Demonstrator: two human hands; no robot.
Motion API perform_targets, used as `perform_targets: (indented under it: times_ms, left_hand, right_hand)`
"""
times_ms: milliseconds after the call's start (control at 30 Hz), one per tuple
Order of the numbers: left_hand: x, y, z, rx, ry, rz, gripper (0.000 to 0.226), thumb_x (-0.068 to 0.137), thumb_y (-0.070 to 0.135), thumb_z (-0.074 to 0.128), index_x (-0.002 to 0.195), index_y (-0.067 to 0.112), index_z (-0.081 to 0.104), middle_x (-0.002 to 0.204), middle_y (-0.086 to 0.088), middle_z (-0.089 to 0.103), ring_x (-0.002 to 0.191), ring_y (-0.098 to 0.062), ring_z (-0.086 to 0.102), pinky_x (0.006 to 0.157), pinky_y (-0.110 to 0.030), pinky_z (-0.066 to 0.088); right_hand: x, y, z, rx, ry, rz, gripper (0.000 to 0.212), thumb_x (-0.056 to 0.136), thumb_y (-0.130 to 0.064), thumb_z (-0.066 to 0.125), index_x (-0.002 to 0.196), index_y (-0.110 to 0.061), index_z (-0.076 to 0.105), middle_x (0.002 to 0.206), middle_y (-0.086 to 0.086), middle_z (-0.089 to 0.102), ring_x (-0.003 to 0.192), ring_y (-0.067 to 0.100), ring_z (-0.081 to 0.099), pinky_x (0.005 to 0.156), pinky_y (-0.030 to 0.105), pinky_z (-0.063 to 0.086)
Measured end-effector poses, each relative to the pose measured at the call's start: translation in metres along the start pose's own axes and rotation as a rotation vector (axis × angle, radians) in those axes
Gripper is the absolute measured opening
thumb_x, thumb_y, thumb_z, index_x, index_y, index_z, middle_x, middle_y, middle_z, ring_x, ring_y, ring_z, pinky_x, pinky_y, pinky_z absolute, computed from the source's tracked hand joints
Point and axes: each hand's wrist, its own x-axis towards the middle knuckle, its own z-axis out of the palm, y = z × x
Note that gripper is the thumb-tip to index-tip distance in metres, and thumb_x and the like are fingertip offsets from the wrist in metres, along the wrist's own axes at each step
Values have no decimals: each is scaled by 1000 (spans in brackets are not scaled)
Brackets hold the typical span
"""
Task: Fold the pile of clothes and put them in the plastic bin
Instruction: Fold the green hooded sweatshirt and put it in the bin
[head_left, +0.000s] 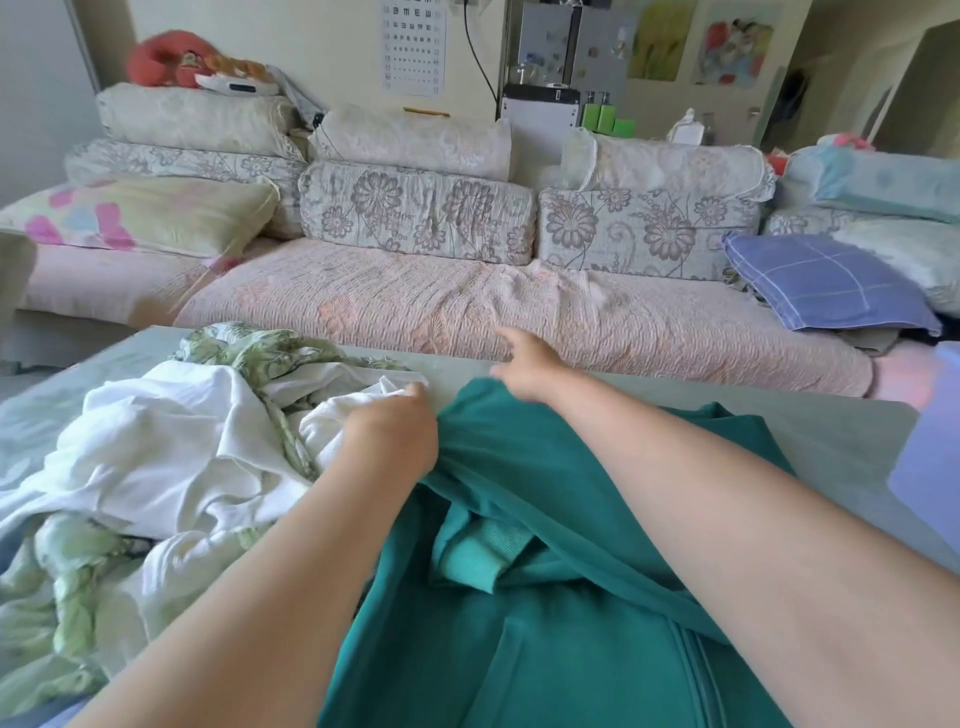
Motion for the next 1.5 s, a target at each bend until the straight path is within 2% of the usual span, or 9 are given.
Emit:
perform_targets:
  times_ms: [100, 233, 400, 633, 867, 1067, 1200, 1400, 1500]
  left_hand:
    - [13, 8, 10, -25, 240, 113, 46, 90, 5, 51, 134, 9, 42, 130, -11, 49, 119, -30, 52, 80, -36, 44]
    - [10, 54, 14, -233, 311, 575, 42, 97, 22, 43, 138, 26, 48, 135, -1, 48, 129, -23, 42, 104, -39, 38]
    - [18, 43, 43, 11, -284, 321, 68, 99, 58, 27, 157, 34, 0, 164, 3, -8, 151, -25, 0, 120, -43, 6]
    - [1, 109, 23, 30, 106, 422, 47, 95, 22, 38, 141, 25, 42, 139, -4, 48, 129, -26, 45, 103, -40, 37]
    - [-23, 184, 41, -12, 132, 784, 50, 102, 23, 35, 149, 38, 29, 148, 5, 40, 134, -20, 40, 104, -40, 41]
    - [-17, 193, 49, 45, 47, 692, 54, 104, 38, 23, 156, 36, 8, 161, 3, 19, 144, -25, 22, 112, -46, 31]
    - [-5, 192, 48, -56, 50, 647, 48, 104, 40, 27, 152, 36, 23, 146, 0, 35, 135, -25, 37, 107, -46, 38]
    - [5, 177, 31, -152, 265, 517, 28, 100, 32, 39, 120, 26, 59, 117, -4, 53, 107, -29, 60, 79, -38, 47]
    - [12, 167, 17, -452, 493, 396, 25, 102, 21, 40, 118, 17, 59, 115, -8, 51, 93, -35, 59, 64, -38, 42]
  right_hand:
    - [-13, 11, 4, -159, -235, -14, 63, 93, -16, 64, 151, -21, 40, 156, 4, 40, 137, 23, 46, 113, 33, 37]
    - [-46, 51, -32, -77, -105, 15, 55, 94, -13, 58, 147, -22, 46, 151, 5, 47, 136, 20, 48, 113, 36, 38]
    - [-79, 79, -54, -175, -148, 17, 38, 97, -9, 54, 134, -17, 60, 132, 2, 61, 126, 18, 56, 109, 29, 39]
    - [-163, 141, -134, -346, -153, 128, 30, 93, -10, 56, 115, -22, 72, 116, -4, 70, 107, 12, 63, 102, 28, 46]
    - [-231, 147, -164, -523, -398, 322, 36, 84, -28, 64, 119, -29, 70, 116, -9, 68, 105, 15, 64, 91, 29, 54]
    - [-257, 153, -171, -508, -506, 432, 42, 72, -36, 79, 110, -24, 64, 103, -7, 66, 91, 16, 67, 82, 35, 58]
    - [-253, 152, -166, -422, -387, 373, 12, 79, -26, 66, 83, -19, 58, 86, -3, 62, 72, 19, 58, 62, 30, 46]
    - [-244, 151, -174, -227, -185, 328, 17, 91, -18, 54, 102, -7, 61, 97, 15, 63, 79, 16, 49, 68, 29, 34]
    - [-237, 149, -177, -213, 152, 194, 22, 98, -31, 56, 118, -21, 58, 116, 1, 64, 102, 20, 58, 80, 30, 40]
